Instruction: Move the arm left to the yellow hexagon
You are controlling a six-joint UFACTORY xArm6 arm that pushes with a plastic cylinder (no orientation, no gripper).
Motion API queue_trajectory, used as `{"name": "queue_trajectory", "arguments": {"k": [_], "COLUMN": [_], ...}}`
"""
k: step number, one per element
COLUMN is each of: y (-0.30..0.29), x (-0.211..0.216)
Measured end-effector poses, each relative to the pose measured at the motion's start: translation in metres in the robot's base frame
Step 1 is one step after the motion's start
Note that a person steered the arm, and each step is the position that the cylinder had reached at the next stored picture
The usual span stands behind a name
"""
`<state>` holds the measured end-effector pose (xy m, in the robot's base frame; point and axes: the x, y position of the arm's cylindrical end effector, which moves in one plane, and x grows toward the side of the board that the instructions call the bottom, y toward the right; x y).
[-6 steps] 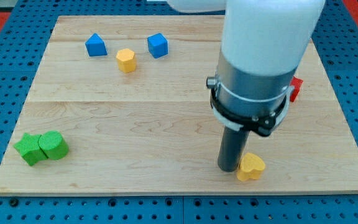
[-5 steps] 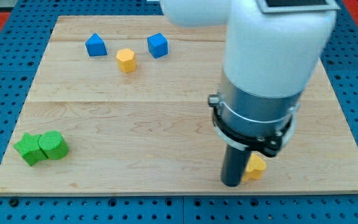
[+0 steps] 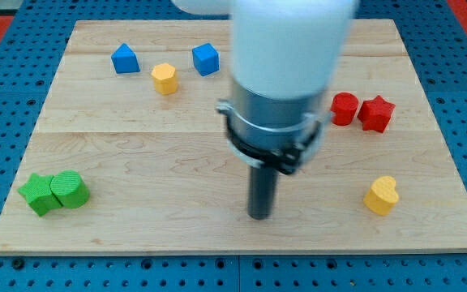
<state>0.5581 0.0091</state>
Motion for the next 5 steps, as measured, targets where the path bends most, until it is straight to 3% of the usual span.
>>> {"name": "queue_trajectory", "arguments": {"k": [3,5], "y": [-0.117,-0.169], "x": [-0.112,-0.223]}}
